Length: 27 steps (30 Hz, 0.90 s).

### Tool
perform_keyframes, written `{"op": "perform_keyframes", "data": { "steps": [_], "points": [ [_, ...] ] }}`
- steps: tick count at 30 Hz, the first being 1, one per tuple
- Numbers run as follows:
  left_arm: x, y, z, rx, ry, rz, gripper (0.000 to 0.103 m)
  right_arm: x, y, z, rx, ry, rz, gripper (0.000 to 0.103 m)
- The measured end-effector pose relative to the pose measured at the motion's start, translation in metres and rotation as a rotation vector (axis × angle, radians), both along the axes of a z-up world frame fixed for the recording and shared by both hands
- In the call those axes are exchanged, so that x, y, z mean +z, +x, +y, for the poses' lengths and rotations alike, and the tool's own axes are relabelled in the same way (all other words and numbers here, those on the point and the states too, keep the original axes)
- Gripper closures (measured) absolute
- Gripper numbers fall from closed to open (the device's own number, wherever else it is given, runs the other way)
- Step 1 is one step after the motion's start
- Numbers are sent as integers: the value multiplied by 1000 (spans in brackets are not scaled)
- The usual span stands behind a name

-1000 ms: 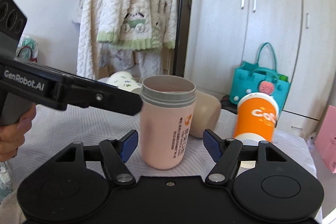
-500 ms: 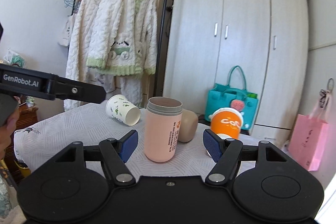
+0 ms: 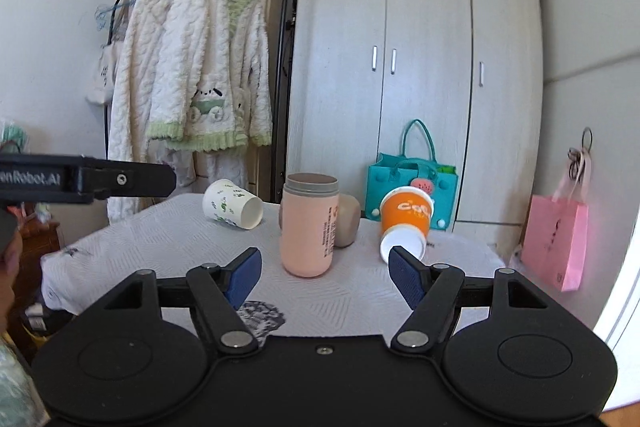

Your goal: Flip cup upright

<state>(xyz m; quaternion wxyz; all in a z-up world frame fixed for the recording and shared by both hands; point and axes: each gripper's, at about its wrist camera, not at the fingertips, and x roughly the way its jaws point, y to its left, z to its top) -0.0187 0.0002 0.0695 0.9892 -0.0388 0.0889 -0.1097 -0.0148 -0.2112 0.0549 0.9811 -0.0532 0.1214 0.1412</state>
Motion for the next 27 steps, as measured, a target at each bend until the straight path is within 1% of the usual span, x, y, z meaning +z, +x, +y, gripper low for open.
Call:
{"op": "perform_keyframes", "data": {
  "steps": [2, 6, 7, 11, 15, 17, 19, 21, 23, 24, 27],
  "points": [
    [-3, -4, -1, 1, -1, -2, 16, -2, -5, 3, -25, 4, -14, 28],
    [-10, -7, 2, -6, -33, 4, 15, -6, -11, 6, -73, 16, -43, 28],
    [-12, -7, 2, 1, -35, 0, 13, -7, -12, 6, -80, 20, -46, 27],
    [-22, -7, 5, 30, -29, -6, 10, -13, -13, 7, -124, 24, -50, 22],
    [-28, -4, 8, 45, -31, 2, 5, -16, -14, 3, -141, 51, -59, 10],
    [-30, -3, 10, 55, -40, -2, 0, -19, -14, 4, -135, 40, -60, 10],
    [-33, -3, 10, 83, -39, -11, 0, -22, -14, 5, -147, 39, -63, 10],
    [-35, -1, 9, 102, -20, -9, 0, -24, -16, 5, -151, 49, -73, 2],
    [-37, -1, 9, 112, -12, -4, 0, -25, -17, 6, -153, 50, -85, 2],
    [-38, -1, 10, 113, -13, -3, 0, -25, -17, 8, -159, 43, -94, 0],
    [-38, -1, 11, 106, -23, 2, 0, -25, -19, 10, -176, 38, -113, 0]
  ]
}}
